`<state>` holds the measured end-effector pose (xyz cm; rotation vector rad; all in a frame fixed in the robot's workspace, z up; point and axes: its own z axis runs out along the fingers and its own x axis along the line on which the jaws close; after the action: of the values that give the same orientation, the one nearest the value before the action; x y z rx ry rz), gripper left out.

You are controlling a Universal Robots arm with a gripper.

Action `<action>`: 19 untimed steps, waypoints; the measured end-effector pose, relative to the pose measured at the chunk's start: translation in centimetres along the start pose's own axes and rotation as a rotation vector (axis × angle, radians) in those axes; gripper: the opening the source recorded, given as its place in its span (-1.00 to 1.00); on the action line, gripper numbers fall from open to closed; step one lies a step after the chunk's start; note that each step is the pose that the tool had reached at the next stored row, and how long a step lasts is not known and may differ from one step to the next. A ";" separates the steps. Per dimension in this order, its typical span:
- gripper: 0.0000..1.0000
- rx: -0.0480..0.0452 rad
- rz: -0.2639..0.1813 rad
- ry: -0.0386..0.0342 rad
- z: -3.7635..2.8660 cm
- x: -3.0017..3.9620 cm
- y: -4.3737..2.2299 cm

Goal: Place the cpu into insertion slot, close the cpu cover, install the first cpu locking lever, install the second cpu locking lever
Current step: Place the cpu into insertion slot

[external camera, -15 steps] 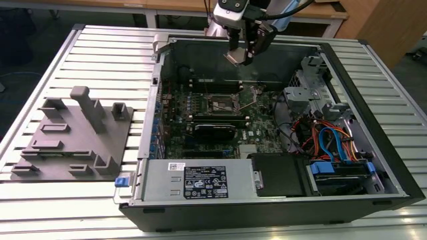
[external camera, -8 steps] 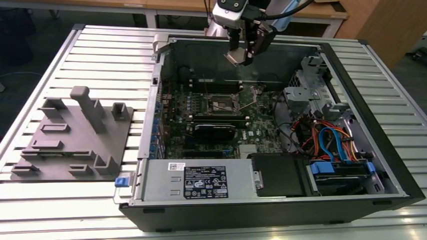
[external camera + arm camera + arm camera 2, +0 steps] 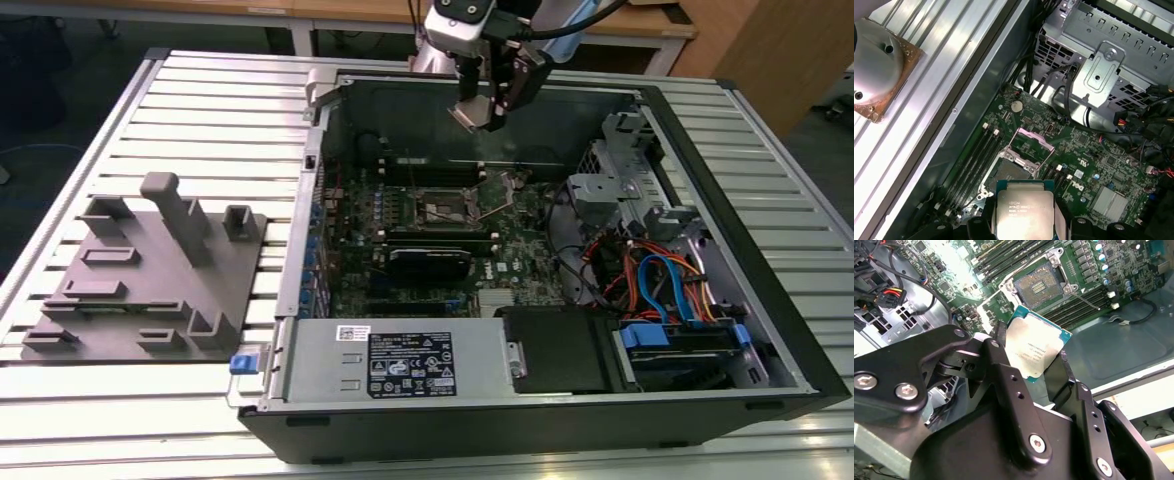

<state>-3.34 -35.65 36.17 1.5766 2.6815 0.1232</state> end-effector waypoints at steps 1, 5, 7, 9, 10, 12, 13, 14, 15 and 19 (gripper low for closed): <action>0.08 -0.0001 0.002 -0.0001 0.00 0.00 0.00; 0.08 -0.0002 0.012 -0.0010 0.00 0.00 0.00; 0.08 -0.0004 0.019 -0.0016 0.00 0.00 0.00; 0.08 -0.0005 0.028 -0.0023 0.00 0.00 0.00; 0.08 -0.0005 0.033 -0.0027 0.00 0.00 0.00; 0.08 -0.0008 0.046 -0.0038 0.01 0.00 0.00; 0.08 -0.0008 0.054 -0.0045 0.01 0.00 0.00; 0.08 -0.0010 0.061 -0.0051 0.01 0.00 0.00; 0.08 -0.0012 0.069 -0.0057 0.01 0.00 0.00; 0.08 -0.0017 0.109 -0.0091 0.03 0.00 0.00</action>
<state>-3.34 -35.65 36.15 1.7185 2.5878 0.1205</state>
